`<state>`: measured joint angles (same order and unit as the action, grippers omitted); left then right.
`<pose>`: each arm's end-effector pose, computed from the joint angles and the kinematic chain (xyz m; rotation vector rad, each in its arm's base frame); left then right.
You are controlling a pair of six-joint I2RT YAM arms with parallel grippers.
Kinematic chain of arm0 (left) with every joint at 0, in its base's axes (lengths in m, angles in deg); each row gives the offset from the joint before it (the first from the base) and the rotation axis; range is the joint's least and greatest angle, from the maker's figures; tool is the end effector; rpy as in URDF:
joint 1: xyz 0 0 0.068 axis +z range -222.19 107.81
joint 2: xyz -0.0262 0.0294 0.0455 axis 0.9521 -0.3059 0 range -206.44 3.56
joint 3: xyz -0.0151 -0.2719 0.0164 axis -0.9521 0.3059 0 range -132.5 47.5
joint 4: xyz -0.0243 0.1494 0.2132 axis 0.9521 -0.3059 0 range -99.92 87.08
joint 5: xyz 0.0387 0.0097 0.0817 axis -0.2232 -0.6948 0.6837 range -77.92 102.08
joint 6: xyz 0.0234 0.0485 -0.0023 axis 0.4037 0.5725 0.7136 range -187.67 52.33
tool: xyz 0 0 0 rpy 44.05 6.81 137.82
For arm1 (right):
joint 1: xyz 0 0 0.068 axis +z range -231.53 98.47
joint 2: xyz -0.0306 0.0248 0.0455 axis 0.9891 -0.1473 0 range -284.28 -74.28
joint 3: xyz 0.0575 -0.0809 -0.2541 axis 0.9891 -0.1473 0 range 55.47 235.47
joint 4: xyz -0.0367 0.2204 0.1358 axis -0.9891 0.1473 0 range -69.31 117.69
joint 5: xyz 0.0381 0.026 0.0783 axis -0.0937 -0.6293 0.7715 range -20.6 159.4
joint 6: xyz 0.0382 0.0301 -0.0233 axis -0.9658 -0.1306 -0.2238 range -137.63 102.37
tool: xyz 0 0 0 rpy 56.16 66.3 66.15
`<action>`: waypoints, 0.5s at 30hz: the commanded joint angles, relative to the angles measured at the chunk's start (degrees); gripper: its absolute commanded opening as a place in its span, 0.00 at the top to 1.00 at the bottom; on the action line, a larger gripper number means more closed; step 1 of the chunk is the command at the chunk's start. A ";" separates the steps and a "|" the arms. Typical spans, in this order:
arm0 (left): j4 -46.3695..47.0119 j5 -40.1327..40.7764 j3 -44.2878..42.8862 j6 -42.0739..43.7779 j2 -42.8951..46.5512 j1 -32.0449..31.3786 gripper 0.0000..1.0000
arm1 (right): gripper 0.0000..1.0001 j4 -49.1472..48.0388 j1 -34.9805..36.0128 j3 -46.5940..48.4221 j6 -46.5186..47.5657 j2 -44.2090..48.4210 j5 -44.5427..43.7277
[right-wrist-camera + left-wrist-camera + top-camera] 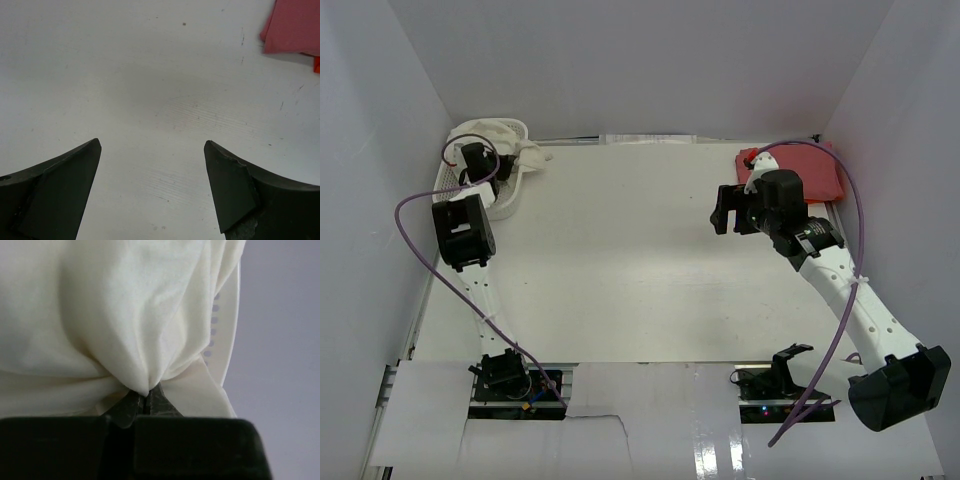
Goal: Fold and stack the t-shirts
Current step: Grab crumpled tshirt from bin with the left arm
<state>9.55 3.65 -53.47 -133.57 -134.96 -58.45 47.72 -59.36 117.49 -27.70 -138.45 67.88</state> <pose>0.5330 0.1251 0.1403 -1.2556 1.6577 -0.7184 0.2298 0.0926 0.3485 -0.2046 2.0850 0.3146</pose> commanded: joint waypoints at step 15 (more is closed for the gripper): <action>-15.87 2.80 4.28 16.59 36.19 -12.67 1.00 | 0.10 -1.27 -0.20 0.47 -0.04 0.18 3.27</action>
<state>0.41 5.33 -48.14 -123.11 -110.13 -67.06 47.72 -59.38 117.49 -27.72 -138.64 69.04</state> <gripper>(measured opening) 0.020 0.900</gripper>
